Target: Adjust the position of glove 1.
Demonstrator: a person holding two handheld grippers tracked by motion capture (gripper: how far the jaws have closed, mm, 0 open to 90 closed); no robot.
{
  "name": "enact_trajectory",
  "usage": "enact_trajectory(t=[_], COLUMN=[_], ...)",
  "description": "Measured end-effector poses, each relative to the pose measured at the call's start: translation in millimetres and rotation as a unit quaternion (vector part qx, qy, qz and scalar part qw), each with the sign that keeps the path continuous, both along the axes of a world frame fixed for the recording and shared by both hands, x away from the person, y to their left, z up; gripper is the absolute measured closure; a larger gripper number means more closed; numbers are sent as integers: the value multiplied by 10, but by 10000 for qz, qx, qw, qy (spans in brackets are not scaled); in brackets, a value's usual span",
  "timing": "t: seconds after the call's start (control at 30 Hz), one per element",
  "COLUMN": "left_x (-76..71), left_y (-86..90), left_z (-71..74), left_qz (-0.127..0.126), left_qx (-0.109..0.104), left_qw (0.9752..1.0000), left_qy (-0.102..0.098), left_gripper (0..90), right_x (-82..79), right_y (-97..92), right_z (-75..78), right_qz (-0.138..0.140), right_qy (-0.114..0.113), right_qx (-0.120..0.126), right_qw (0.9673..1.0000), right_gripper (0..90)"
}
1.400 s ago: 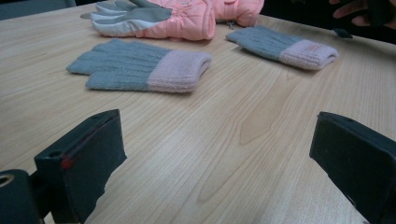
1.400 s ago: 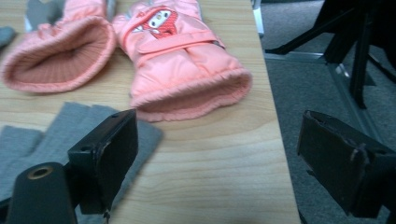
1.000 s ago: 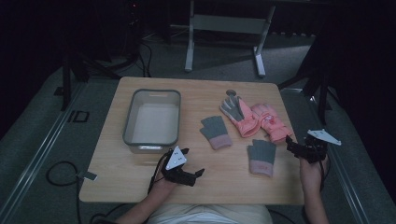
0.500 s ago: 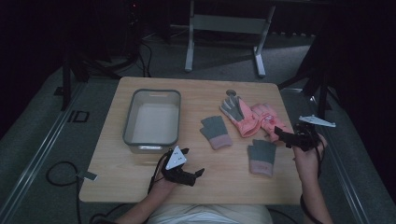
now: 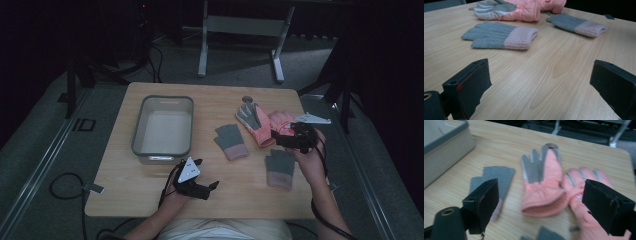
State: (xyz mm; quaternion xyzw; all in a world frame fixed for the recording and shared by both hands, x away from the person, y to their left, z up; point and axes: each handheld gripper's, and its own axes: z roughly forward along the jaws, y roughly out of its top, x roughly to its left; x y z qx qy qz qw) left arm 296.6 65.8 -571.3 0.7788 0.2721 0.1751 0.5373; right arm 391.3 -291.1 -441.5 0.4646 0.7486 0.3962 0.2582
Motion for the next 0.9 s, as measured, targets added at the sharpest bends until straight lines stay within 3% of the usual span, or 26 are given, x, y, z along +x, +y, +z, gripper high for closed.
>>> enact_trajectory(t=[0.57, 0.9], left_x=[1, 0], left_y=[2, 0], left_z=[0, 0], left_qz=[-27, -49], left_qx=[-7, -14], left_qw=[10000, 10000], left_qy=[3, 0], left_gripper=[26, 26], right_x=[269, 426], right_y=[706, 1011], right_z=[-146, -379], right_qz=[791, 1018], right_qy=[38, 161], right_qx=[-53, -341], right_qw=[9968, 9941], right_gripper=[280, 380])
